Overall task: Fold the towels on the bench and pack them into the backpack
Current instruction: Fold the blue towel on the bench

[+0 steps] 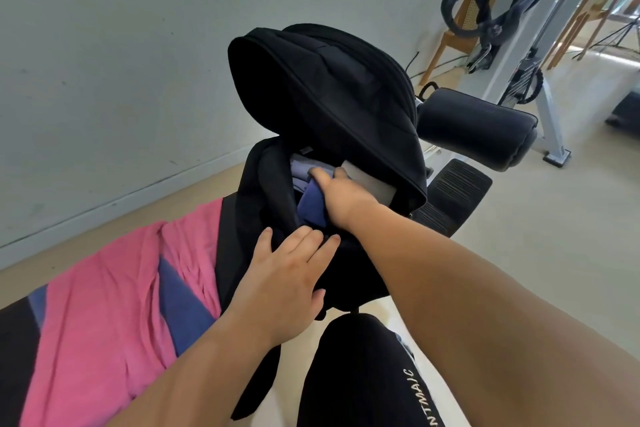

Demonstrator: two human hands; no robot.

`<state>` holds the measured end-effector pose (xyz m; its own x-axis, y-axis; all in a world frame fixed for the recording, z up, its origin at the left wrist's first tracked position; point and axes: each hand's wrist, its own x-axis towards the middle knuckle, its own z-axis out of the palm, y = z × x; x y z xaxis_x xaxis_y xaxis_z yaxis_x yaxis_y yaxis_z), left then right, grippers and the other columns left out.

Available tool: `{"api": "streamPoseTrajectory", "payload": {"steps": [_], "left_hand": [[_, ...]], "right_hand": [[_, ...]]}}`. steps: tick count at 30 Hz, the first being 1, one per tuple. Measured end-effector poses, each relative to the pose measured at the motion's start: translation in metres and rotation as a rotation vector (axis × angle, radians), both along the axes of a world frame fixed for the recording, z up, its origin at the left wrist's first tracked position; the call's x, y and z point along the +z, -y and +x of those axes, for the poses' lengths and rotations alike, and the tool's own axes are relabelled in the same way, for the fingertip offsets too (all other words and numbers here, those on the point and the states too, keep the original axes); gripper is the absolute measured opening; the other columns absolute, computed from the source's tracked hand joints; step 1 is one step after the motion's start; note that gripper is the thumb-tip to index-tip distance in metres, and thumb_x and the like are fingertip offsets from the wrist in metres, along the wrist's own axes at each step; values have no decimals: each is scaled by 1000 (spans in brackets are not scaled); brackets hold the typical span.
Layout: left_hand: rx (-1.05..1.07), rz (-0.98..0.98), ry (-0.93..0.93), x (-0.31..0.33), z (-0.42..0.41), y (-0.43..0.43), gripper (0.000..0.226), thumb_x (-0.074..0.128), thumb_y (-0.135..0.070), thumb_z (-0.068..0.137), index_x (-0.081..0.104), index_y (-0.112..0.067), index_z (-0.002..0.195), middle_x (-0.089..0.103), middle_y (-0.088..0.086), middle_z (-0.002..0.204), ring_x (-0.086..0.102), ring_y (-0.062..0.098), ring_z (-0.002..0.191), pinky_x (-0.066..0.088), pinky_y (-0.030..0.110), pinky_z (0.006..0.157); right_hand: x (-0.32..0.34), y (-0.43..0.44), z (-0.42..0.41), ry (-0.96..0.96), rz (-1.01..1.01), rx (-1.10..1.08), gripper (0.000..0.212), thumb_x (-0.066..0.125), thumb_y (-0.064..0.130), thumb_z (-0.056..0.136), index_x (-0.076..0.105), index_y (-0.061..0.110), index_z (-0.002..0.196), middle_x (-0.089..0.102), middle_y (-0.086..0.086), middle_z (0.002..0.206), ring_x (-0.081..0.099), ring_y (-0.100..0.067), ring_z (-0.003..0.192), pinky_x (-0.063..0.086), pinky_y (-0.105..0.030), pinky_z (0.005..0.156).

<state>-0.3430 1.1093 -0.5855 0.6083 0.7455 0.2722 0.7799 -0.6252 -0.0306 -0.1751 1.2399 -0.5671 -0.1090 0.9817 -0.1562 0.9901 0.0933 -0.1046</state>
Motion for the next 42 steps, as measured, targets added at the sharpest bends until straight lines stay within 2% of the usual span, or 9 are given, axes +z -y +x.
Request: {"api": "streamPoseTrajectory", "payload": {"steps": [5,8,14,19,23,28,33,38,42], "left_hand": [[22,34,32,3,-3,-3,77,67,-43,75,46,-19,145,55,0,134,49,20,129,41,61,101],[27,42,51,3,-8,-3,76,70,-42,74,48,-18,143,58,-1,129,52,19,125,42,62,101],[22,8,23,-2,-17,1,74,63,-43,77,47,-19,145,55,-2,136,48,17,130,45,59,99],[17,-19,26,0,-17,-1,76,62,-44,79,42,-21,148,52,-4,140,46,17,133,43,58,102],[23,-35,50,0,-16,-3,75,59,-44,80,41,-21,149,52,-3,141,46,17,134,42,57,103],[-5,-24,4,-3,-14,-2,75,60,-46,80,41,-22,149,52,-2,141,46,19,134,43,58,101],[7,-11,-19,-2,-15,-3,72,62,-43,81,43,-23,148,52,-3,141,44,18,135,43,58,102],[48,-40,-35,1,-10,-2,75,61,-44,82,38,-24,151,48,-3,146,38,18,141,37,58,109],[120,-11,-13,4,1,0,75,63,-45,80,41,-26,149,39,6,155,20,27,151,19,64,116]], "right_hand": [[16,-5,17,-517,28,-56,45,71,16,81,44,24,115,61,-8,92,58,-24,79,45,-36,68],[18,-12,19,-700,-120,-178,25,76,22,81,56,23,96,61,-1,89,56,-17,78,46,-30,66],[-8,-17,-11,-359,29,-82,15,71,42,83,60,32,87,61,3,108,55,-18,94,43,-26,78],[3,-5,-4,-87,37,33,37,59,45,91,55,29,124,46,-5,130,53,-28,112,47,-34,84],[18,19,3,152,282,360,37,54,40,93,58,27,128,47,-2,129,46,-27,121,37,-41,100],[16,17,9,450,-226,507,68,42,25,103,6,30,160,-14,6,167,-7,-23,154,3,-53,123],[-3,9,-8,533,-248,456,70,38,29,105,-7,31,159,-26,7,163,-20,-28,151,-9,-66,116],[13,20,-2,374,-87,413,57,43,29,103,25,31,157,4,4,168,-3,-26,154,2,-57,122],[36,55,16,103,744,358,25,58,30,91,70,20,109,62,0,129,41,-27,138,28,-41,109]]}}
